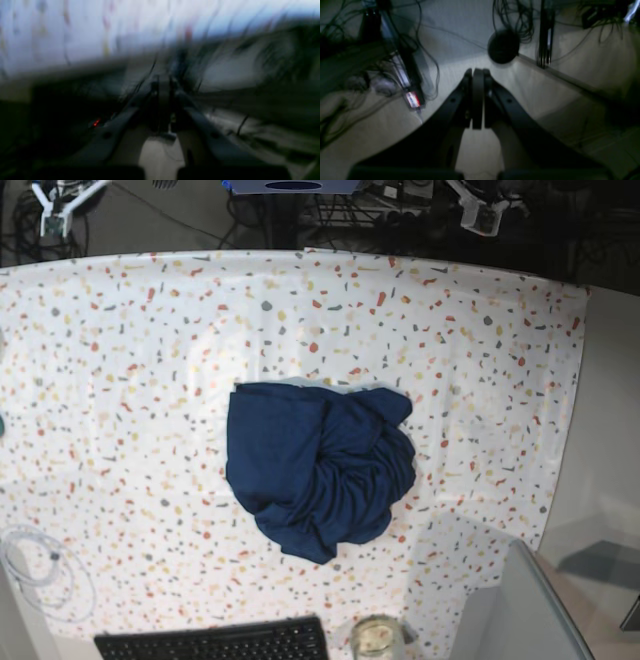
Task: Layout the t-shirt on the table in an organized manner, then fold the t-shirt properly
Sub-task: 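Lower the right gripper onto the navy t-shirt and grasp the fabric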
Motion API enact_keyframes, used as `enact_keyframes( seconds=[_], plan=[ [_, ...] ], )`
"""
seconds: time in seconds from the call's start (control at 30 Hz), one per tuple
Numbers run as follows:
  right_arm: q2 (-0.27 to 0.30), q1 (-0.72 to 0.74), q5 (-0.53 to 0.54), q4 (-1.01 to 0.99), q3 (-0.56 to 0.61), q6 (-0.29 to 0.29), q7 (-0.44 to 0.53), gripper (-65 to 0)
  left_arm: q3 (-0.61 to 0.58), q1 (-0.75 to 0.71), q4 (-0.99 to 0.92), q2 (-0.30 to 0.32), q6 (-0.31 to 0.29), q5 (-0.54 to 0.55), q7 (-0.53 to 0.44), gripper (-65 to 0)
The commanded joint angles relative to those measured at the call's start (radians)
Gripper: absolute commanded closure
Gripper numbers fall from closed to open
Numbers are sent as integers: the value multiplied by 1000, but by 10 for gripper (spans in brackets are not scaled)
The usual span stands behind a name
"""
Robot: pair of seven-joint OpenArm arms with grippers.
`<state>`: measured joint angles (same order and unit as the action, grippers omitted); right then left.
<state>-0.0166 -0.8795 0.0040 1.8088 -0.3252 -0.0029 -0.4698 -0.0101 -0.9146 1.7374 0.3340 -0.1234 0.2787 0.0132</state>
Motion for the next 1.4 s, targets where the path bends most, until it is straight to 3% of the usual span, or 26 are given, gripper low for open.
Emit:
enact_keyframes(
  seconds=[0.0,0.17,0.23,0.3,0.4,0.5,0.57,0.77,0.8,0.83,0.9,0.93,1.3,1.37],
  plan=[
    [-7,-11,-2,58,8,-4,21,0,8,-7,28,23,8,34,-9,0],
    [-19,128,-5,196,168,-3,16,-2,6,133,48,33,9,178,3,0],
    [-21,213,-6,190,255,-3,10,-14,19,177,52,32,9,212,80,0],
    [-21,303,-6,188,366,-4,-63,-102,22,240,55,37,9,230,201,0],
    [-15,466,-8,181,493,-7,-218,-297,22,306,45,37,11,225,317,0],
    [-21,612,-8,142,593,-7,-340,-495,45,338,34,35,11,230,356,0],
    [-18,681,-8,101,653,-7,-350,-563,108,338,32,10,12,232,356,0],
    [-24,820,-6,-105,765,-7,-347,-542,342,335,37,-180,12,232,360,0],
    [-24,833,-6,-140,779,-7,-340,-543,364,335,37,-195,12,230,360,-20],
    [-26,843,-6,-177,789,-9,-315,-543,376,325,39,-204,11,228,360,-105],
    [-26,856,-6,-232,797,-9,-257,-543,379,309,42,-204,11,230,360,-222],
    [-29,863,-6,-263,797,-9,-232,-543,381,306,42,-203,11,230,360,-235],
    [-79,912,-6,-403,800,-9,-157,-539,387,308,40,-204,11,225,360,-235],
    [-79,934,-5,-450,800,-9,-151,-485,387,308,40,-204,11,225,360,-235]
  ],
)
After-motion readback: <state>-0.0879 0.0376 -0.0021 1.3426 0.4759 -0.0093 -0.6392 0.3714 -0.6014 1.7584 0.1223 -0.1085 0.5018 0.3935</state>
